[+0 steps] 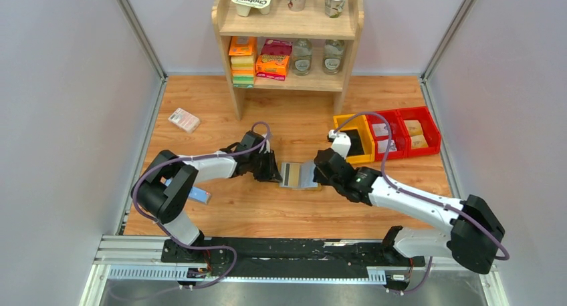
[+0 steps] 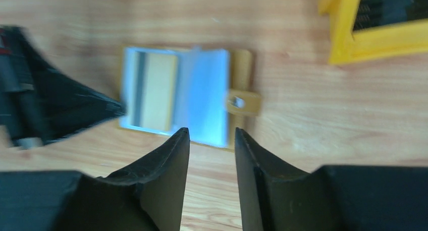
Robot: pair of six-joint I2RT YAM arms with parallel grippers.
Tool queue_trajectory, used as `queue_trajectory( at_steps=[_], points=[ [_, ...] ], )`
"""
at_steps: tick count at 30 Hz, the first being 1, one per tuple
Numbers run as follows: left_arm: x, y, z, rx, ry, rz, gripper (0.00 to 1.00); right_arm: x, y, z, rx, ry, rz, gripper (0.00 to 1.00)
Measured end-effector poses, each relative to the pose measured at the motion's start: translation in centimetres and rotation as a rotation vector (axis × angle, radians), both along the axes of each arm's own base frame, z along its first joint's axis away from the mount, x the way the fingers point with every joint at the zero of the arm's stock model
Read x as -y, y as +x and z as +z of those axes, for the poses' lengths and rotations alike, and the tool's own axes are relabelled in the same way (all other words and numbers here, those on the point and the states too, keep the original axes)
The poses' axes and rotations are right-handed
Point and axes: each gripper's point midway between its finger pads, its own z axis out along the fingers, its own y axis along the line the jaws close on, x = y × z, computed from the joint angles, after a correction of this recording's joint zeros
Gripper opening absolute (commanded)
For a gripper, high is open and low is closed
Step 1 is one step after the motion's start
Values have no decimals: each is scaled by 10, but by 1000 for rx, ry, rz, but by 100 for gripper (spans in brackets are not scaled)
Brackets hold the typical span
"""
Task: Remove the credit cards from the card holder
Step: Remove the credit card from the card holder.
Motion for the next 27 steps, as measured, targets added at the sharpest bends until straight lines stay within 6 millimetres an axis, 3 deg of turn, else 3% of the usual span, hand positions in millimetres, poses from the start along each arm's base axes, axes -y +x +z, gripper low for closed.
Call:
queue_trajectory(
  at_steps=[5, 9, 11, 15, 21, 27],
  points=[
    [-2, -2, -1, 1, 17, 4, 26, -34, 12, 46, 99, 142, 119, 31],
    [-4, -4, -1, -1, 29, 6, 26, -62, 25, 55, 98, 241, 190, 27],
    [-5, -4, -1, -2, 33, 7, 26, -70, 36, 44, 72, 277, 194, 26],
    [-8, -5, -1, -3, 47, 14, 26, -69, 51, 4, -22, 345, 160, 26],
    [-13, -8, -1, -4, 65, 21, 26, -41, 32, -66, -202, 391, 92, 30],
    [-14, -8, -1, -1, 69, 23, 25, -43, 28, -66, -172, 476, 124, 32]
  ],
)
